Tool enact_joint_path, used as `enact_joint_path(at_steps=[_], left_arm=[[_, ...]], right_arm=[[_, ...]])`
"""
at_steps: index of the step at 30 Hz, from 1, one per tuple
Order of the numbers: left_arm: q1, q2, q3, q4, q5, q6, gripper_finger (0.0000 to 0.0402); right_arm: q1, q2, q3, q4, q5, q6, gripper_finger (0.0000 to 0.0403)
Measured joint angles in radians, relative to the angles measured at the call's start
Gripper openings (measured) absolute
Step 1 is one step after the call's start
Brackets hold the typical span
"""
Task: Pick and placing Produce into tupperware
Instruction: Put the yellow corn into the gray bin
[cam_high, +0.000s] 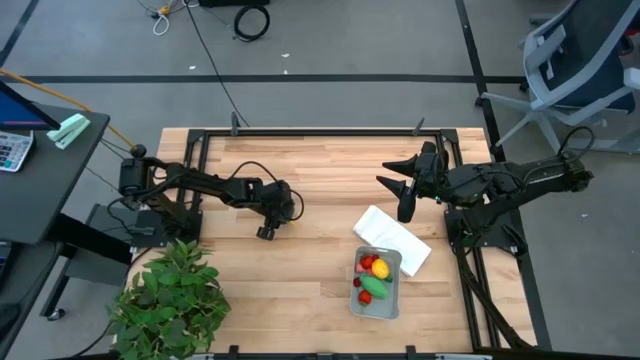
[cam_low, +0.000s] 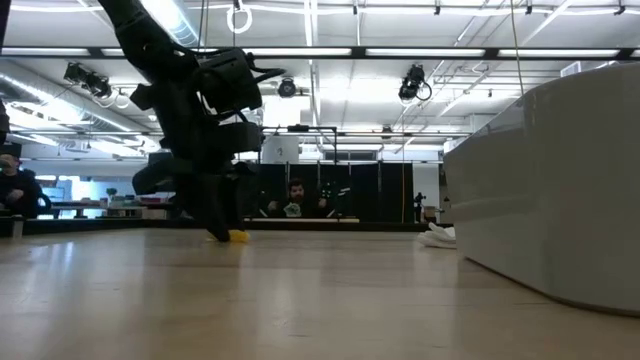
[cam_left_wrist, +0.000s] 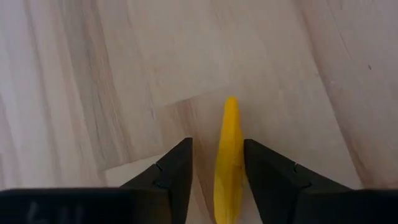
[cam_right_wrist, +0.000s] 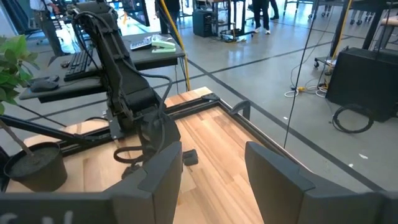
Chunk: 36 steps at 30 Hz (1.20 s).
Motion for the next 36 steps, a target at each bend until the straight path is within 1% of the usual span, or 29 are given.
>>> enact_joint_path(at_steps=[3, 6, 8, 9, 11, 15, 19, 21, 22, 27, 29, 31, 33, 35, 36], left_arm=[[0.000, 0.000, 0.000, 0.003, -0.001, -0.050, 0.0117], [-0.001, 0.002, -0.002, 0.026, -0.005, -0.105, 0.0059], [0.001, 0.007, -0.003, 0.076, -0.027, -0.175, 0.0020], [0.002, 0.007, -0.004, 0.102, -0.028, -0.222, 0.0015], [-0.003, 0.007, -0.004, 0.199, -0.028, -0.305, 0.0016], [-0.033, -0.004, -0.004, 0.463, -0.018, -0.388, 0.0010], [-0.087, -0.005, -0.003, 0.835, -0.018, -0.443, 0.0013], [-0.123, -0.005, -0.002, 0.970, -0.016, -0.433, 0.0014], [-0.138, -0.004, -0.001, 1.002, -0.014, -0.420, 0.0012], [-0.205, 0.018, 0.014, 1.024, -0.005, -0.367, 0.0009], [-0.233, 0.053, 0.045, 1.021, 0.049, -0.358, 0.0011], [-0.265, 0.106, 0.111, 1.021, 0.099, -0.354, 0.0011], [-0.292, 0.163, 0.188, 1.018, 0.120, -0.353, 0.0008], [-0.312, 0.225, 0.278, 0.973, 0.126, -0.350, 0.0008], [-0.317, 0.253, 0.322, 0.920, 0.125, -0.350, 0.0008]], right_arm=[[0.000, 0.000, 0.000, 0.000, 0.000, 0.000, 0.0185], [0.000, 0.000, 0.000, 0.000, 0.000, 0.000, 0.0185], [0.000, 0.000, 0.000, 0.000, 0.000, 0.000, 0.0185], [0.000, 0.000, 0.000, 0.000, 0.000, 0.000, 0.0185], [0.000, 0.000, 0.000, 0.000, 0.000, 0.000, 0.0185], [0.000, 0.000, 0.000, 0.000, 0.000, 0.000, 0.0185], [0.000, 0.000, 0.000, 0.000, 0.000, 0.000, 0.0185], [0.000, 0.000, 0.000, 0.000, 0.000, 0.000, 0.0185], [0.000, 0.000, 0.000, 0.000, 0.000, 0.000, 0.0185], [0.000, 0.000, 0.000, 0.000, 0.000, 0.000, 0.0185], [0.000, 0.000, 0.000, -0.001, 0.000, 0.000, 0.0185], [0.000, 0.000, 0.000, 0.000, 0.000, 0.000, 0.0185], [0.000, 0.000, 0.000, -0.001, 0.000, 0.000, 0.0185], [0.000, 0.000, 0.000, -0.003, 0.000, 0.000, 0.0185], [0.000, 0.000, 0.000, -0.003, 0.000, 0.000, 0.0185]])
